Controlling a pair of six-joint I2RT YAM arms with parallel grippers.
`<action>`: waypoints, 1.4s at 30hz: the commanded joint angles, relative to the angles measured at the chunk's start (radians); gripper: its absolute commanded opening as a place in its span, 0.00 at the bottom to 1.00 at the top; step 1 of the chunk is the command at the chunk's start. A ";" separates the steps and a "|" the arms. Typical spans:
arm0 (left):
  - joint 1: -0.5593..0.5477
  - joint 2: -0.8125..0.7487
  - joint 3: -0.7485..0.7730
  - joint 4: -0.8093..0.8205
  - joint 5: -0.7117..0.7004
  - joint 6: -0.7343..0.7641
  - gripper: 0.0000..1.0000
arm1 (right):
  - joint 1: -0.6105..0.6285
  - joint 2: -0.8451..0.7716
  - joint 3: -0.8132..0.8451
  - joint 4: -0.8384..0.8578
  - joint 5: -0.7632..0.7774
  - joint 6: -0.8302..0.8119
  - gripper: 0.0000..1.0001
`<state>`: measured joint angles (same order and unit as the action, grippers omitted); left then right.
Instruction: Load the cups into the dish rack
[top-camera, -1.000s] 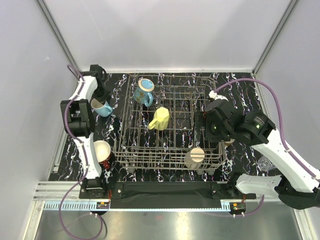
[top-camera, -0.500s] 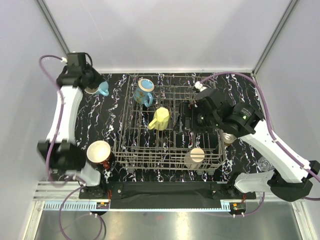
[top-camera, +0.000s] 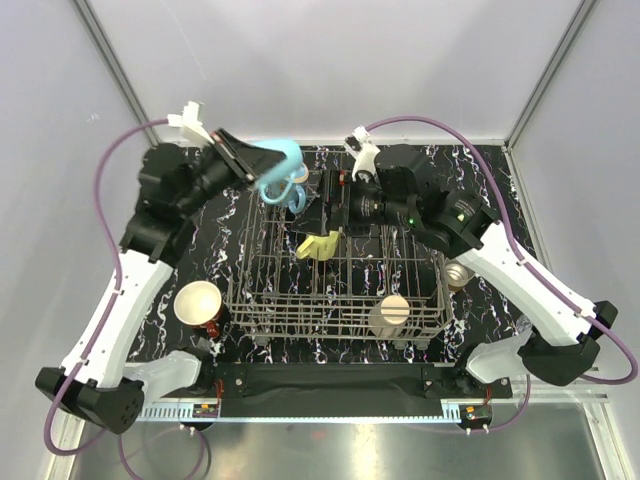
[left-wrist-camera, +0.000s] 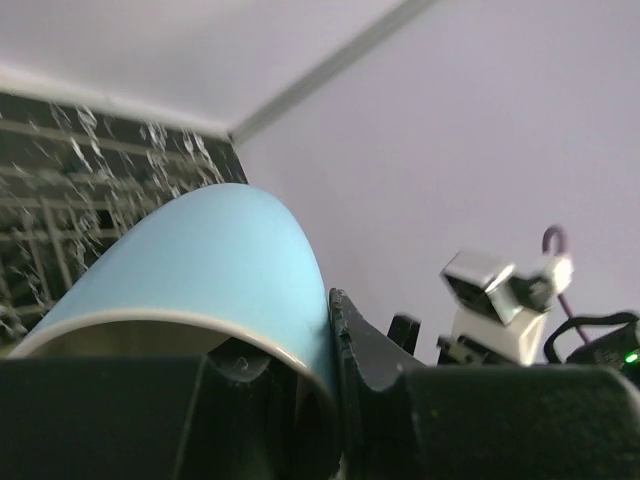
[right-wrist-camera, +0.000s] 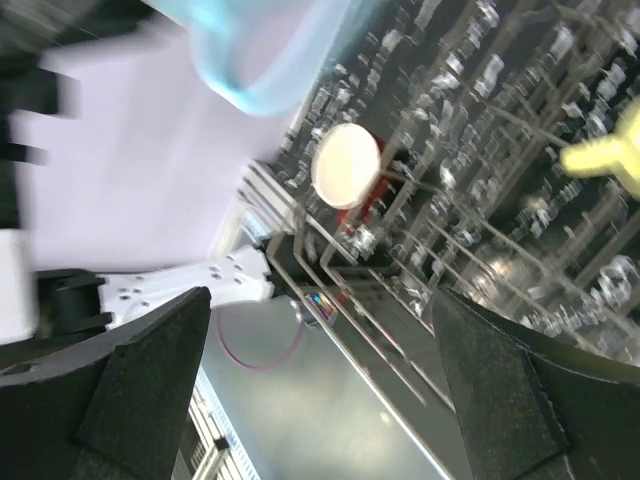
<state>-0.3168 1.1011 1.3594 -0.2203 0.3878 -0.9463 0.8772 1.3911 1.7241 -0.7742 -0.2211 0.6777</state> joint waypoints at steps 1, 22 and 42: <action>-0.088 -0.058 -0.055 0.243 0.040 -0.077 0.00 | 0.000 -0.061 -0.032 0.248 -0.084 -0.007 0.99; -0.202 -0.221 -0.192 0.318 0.111 -0.189 0.00 | 0.002 -0.207 -0.370 0.671 -0.184 0.218 0.89; -0.202 -0.256 -0.203 0.334 0.151 -0.272 0.00 | 0.051 -0.202 -0.414 0.743 -0.066 0.290 0.74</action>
<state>-0.5156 0.8928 1.1362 -0.0048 0.5419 -1.1957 0.9169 1.2217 1.3209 -0.1081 -0.3473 0.9459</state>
